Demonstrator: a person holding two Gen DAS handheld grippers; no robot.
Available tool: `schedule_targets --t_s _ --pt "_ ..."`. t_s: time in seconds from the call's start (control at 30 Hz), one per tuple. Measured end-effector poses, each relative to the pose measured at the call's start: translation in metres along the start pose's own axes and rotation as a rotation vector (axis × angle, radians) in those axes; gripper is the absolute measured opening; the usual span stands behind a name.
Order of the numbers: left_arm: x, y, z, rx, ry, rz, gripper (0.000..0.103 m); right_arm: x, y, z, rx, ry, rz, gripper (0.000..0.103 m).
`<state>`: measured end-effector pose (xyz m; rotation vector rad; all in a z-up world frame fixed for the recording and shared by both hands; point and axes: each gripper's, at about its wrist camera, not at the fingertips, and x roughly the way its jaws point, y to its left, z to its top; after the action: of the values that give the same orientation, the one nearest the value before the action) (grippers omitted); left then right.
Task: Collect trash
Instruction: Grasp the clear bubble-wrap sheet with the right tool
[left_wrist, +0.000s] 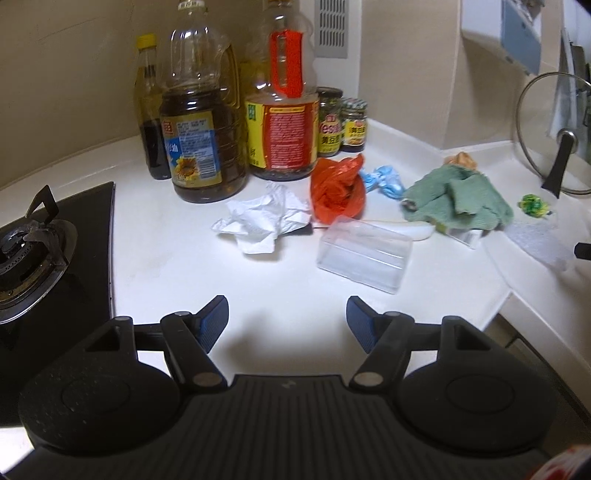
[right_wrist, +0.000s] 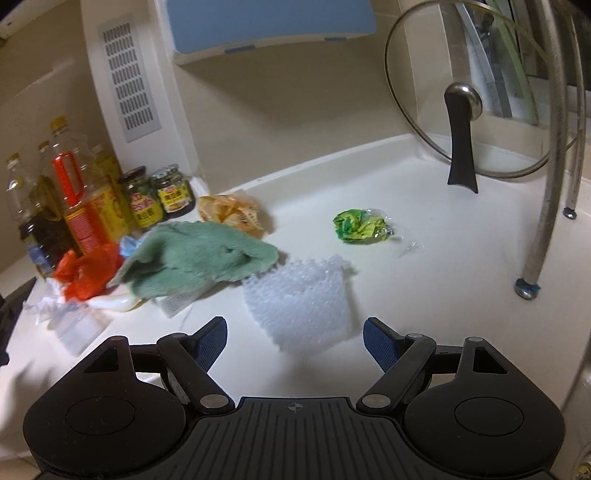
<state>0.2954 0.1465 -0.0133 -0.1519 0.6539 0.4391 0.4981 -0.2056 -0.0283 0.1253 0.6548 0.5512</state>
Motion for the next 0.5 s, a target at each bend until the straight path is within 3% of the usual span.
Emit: schedule_targets --t_s 0.5 --pt "0.028 0.004 0.025 0.010 -0.009 0.004 0.068 0.065 -0.007 0.016 -0.024 0.058 -0.052 0.081"
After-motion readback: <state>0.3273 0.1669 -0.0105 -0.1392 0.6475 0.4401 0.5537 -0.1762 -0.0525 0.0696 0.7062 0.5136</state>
